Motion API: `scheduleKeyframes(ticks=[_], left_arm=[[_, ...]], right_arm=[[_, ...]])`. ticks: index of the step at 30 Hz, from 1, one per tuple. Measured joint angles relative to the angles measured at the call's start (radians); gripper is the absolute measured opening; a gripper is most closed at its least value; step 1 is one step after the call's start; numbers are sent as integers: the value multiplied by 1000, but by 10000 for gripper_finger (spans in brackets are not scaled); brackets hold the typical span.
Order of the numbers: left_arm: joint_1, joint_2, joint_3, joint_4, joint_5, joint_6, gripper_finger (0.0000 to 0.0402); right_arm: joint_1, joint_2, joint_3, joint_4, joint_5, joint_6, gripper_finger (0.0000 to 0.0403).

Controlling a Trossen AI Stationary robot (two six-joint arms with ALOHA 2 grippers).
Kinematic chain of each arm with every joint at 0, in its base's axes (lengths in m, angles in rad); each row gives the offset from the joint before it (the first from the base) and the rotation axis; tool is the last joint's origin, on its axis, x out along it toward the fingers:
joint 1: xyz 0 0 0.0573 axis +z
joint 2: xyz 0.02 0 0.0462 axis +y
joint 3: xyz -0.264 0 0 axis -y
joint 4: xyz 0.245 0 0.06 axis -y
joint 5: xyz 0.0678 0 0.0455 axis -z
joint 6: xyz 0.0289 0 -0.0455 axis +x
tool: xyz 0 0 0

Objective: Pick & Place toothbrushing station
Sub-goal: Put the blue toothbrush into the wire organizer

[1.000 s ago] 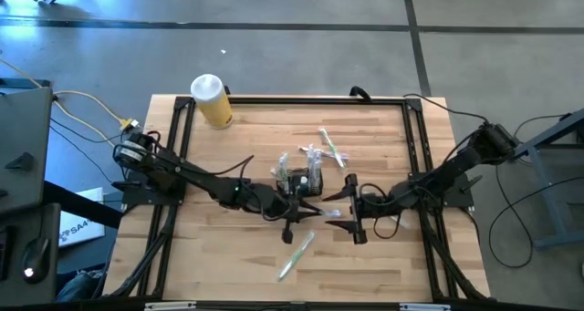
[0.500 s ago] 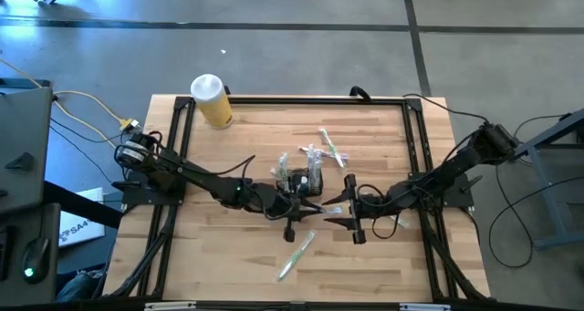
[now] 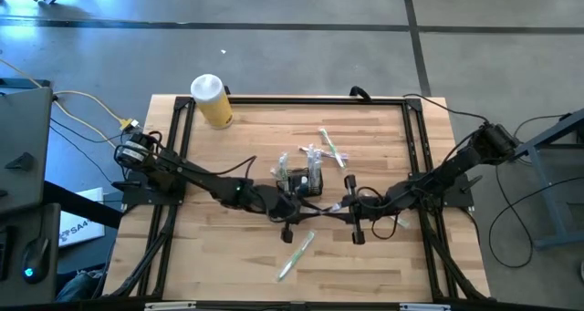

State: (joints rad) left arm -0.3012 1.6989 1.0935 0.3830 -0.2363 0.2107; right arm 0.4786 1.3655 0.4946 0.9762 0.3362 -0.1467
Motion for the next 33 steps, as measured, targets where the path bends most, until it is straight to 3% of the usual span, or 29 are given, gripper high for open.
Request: scheduleKeyframes(ticks=[4,8,16,22,27,33], left_arm=[[0,0,0,-53,67,40,85],[0,-9,0,-57,62,20,118],[-22,-133,0,-258,-147,-60,152],[-56,-229,-2,-497,-394,-241,152],[-80,-245,-3,-578,-510,-320,152],[-94,-244,-3,-591,-515,-321,152]], right_arm=[[3,0,0,-28,-1,0,14],[15,-1,0,-34,13,-18,13],[97,-62,0,-121,410,-94,13],[102,-105,0,-158,536,-95,13],[18,-108,0,-170,530,-49,13],[-113,-107,0,-270,337,109,12]])
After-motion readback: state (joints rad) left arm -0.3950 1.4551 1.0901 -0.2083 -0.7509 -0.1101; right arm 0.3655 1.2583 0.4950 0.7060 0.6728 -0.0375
